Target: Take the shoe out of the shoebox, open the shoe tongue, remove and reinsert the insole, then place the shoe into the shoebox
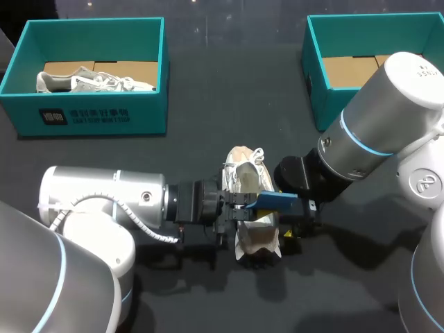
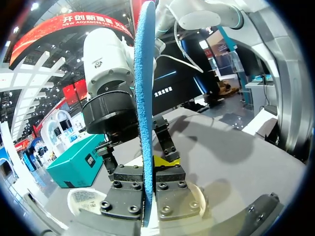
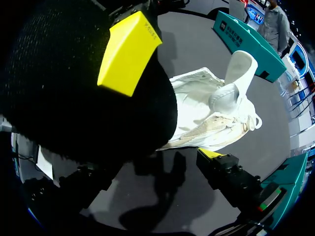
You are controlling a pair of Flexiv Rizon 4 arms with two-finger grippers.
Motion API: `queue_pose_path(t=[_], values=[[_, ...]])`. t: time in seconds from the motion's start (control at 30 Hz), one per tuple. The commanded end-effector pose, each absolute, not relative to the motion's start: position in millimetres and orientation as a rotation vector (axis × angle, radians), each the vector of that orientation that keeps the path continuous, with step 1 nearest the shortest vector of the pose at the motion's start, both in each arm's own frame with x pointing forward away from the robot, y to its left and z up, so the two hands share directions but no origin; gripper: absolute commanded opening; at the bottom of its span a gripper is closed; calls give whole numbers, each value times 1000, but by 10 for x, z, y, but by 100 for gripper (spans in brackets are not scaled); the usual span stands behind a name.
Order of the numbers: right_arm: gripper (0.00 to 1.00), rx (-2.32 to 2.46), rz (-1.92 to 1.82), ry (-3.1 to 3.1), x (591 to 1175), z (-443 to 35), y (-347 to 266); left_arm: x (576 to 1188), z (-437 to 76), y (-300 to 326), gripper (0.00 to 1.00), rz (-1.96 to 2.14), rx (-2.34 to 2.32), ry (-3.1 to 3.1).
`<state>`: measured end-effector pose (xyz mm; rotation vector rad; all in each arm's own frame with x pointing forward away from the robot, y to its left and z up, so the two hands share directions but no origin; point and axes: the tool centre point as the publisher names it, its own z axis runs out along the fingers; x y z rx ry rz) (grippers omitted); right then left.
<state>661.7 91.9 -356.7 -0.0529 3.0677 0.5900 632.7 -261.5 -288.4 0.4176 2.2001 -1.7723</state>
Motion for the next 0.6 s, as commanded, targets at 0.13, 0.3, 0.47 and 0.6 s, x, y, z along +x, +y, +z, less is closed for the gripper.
queue_pose_path(t=[0.13, 0.3, 0.47, 0.6], values=[[100, -52, 588, 3066, 6607, -3569, 919, 6350, -2980, -2636, 0, -1768, 389, 2185], [100, -52, 588, 3066, 6607, -3569, 919, 6384, -3040, -2637, 0, -1774, 382, 2174], [100, -52, 588, 3066, 6607, -3569, 919, 6425, -3077, -2623, 0, -1790, 381, 2152], [100, -52, 588, 3066, 6607, -3569, 919, 6455, -3133, -2604, 0, -1772, 387, 2144]])
